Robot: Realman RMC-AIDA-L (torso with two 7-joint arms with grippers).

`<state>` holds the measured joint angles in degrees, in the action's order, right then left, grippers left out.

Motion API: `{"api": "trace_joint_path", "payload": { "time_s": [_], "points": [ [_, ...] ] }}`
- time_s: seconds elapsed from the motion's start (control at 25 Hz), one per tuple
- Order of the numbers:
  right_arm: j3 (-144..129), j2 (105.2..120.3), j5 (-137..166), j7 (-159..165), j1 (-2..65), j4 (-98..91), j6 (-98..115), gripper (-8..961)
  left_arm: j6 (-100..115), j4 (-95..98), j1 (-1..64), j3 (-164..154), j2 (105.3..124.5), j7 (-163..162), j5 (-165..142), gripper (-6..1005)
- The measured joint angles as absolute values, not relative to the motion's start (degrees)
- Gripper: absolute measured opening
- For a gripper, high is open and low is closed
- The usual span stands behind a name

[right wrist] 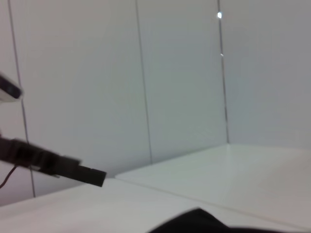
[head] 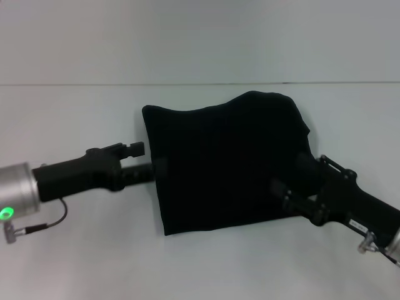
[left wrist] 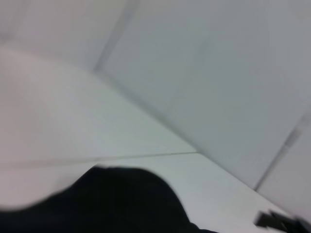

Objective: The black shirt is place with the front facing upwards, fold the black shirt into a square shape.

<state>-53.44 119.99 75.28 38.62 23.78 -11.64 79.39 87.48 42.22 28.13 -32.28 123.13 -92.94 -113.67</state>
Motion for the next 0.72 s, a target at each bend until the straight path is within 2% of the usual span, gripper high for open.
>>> {"api": "trace_joint_path", "payload": {
  "time_s": [0.12, 0.36, 0.56, 0.72],
  "points": [
    [-53.75, 120.09, 75.43, 38.58, 25.36, -11.65, 79.59, 838, 90.88, 44.99, 24.82, -32.33, 124.23, -84.01, -112.86, 703],
    [-56.43, 120.13, 75.81, 37.17, 25.82, -11.37, 79.63, 838, 95.0, 43.35, 20.06, -32.49, 124.67, -71.68, -115.17, 900],
    [-57.09, 120.15, 75.84, 32.81, 23.57, -9.11, 79.32, 838, 94.54, 38.61, 17.99, -29.95, 124.72, -62.41, -115.78, 952],
    [-56.6, 120.18, 75.54, 31.18, 22.28, -7.35, 78.8, 838, 93.95, 34.98, 17.18, -27.85, 124.72, -55.87, -115.81, 949]
  ]
}}
